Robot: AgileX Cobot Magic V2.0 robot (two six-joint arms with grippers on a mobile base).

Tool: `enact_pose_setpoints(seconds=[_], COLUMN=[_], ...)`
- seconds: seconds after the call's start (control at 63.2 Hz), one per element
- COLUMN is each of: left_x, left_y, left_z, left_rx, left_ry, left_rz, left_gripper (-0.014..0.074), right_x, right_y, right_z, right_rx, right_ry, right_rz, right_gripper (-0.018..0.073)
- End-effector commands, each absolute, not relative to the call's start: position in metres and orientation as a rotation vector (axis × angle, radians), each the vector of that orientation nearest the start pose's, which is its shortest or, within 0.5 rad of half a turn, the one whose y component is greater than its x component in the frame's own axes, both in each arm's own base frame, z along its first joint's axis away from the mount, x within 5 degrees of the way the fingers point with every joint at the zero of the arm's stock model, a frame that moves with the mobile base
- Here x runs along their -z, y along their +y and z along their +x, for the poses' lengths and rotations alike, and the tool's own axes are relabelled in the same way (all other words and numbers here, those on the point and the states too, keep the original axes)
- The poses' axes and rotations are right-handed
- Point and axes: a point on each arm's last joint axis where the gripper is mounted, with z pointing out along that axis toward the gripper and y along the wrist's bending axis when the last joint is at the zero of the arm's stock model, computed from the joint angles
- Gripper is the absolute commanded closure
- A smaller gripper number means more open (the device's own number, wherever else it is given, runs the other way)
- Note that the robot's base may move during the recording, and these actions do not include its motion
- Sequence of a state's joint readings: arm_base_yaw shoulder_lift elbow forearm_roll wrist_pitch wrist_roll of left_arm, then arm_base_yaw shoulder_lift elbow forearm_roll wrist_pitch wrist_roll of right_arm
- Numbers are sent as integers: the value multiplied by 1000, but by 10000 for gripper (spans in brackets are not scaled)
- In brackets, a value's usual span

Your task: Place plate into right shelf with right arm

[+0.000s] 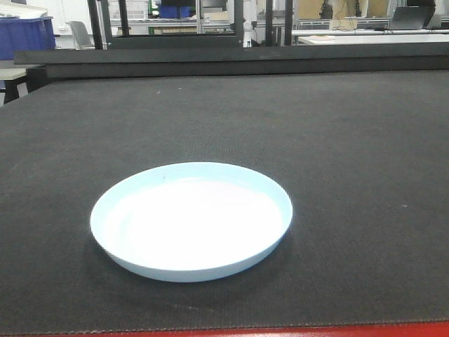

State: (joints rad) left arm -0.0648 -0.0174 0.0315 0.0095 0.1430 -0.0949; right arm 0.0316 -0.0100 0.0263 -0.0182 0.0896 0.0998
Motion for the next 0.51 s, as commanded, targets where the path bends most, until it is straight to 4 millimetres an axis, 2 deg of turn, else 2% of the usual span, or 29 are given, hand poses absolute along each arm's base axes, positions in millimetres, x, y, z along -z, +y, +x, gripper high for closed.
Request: enact_pose_setpoints(seconds=[0.0,0.379,0.49], left_x=[-195,-195,-195], left_y=[-4,-4,-4], left_z=[56,56,56], left_rx=[130,130,130], left_ry=[1564,1564,1564], left_rz=[-18,-18,-18], left_gripper=[643,643,643], right_x=[-206,-215,-222], right_y=[2,2,1], right_z=[55,54,53], right_rx=[-80,-84,-144], right_ry=[1490,1391,1352], right_rz=[32,29,80], right_gripper=[505,505,505])
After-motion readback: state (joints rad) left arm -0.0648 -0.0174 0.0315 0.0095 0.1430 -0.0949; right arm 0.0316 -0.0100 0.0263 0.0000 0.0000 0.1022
